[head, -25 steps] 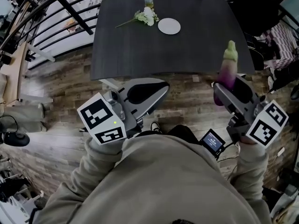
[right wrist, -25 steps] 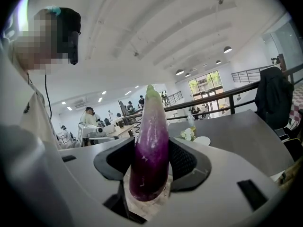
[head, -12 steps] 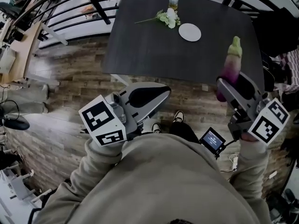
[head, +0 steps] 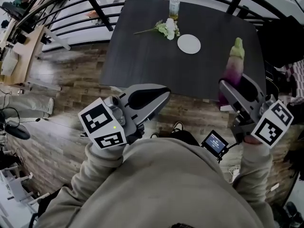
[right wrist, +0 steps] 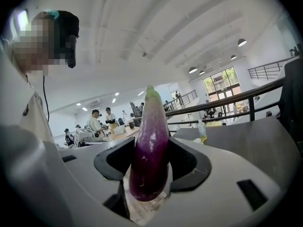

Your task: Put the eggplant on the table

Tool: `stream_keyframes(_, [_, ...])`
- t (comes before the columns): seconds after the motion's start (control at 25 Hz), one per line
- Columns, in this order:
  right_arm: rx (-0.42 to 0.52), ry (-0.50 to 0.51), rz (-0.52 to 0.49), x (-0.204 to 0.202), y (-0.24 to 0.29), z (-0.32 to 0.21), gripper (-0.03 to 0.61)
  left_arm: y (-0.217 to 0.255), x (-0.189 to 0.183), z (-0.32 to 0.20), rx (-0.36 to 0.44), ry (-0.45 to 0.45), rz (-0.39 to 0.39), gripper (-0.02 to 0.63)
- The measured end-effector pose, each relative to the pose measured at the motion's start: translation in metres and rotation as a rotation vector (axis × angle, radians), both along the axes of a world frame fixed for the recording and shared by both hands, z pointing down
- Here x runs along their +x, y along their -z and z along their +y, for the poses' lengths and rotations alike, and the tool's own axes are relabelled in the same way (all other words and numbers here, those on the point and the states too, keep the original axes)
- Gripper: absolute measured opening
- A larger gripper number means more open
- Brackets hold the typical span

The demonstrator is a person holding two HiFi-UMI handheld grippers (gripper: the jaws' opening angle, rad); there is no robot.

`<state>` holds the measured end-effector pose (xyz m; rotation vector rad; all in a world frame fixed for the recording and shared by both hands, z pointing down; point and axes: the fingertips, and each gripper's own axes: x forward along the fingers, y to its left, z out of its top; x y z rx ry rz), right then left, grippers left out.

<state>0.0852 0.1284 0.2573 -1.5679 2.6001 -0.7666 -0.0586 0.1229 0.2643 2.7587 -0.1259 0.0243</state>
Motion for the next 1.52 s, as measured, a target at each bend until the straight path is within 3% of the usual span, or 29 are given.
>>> stream_keyframes(0.24, [0.012,-0.024,-0.006,0.045,0.011,-0.001,0.230,0.014,0.042,-0.008,0.003,0.000,0.004,0.006])
stream_keyframes(0.84, [-0.015,-0.155,-0.115,0.177,-0.012,0.020,0.230,0.011,0.166,-0.012,-0.016,-0.108,-0.086,0.006])
stream_keyframes(1.52, [0.000,-0.355,-0.069,0.198,-0.006,0.038,0.230,0.014,0.210,-0.032,0.014,-0.334,-0.025,0.006])
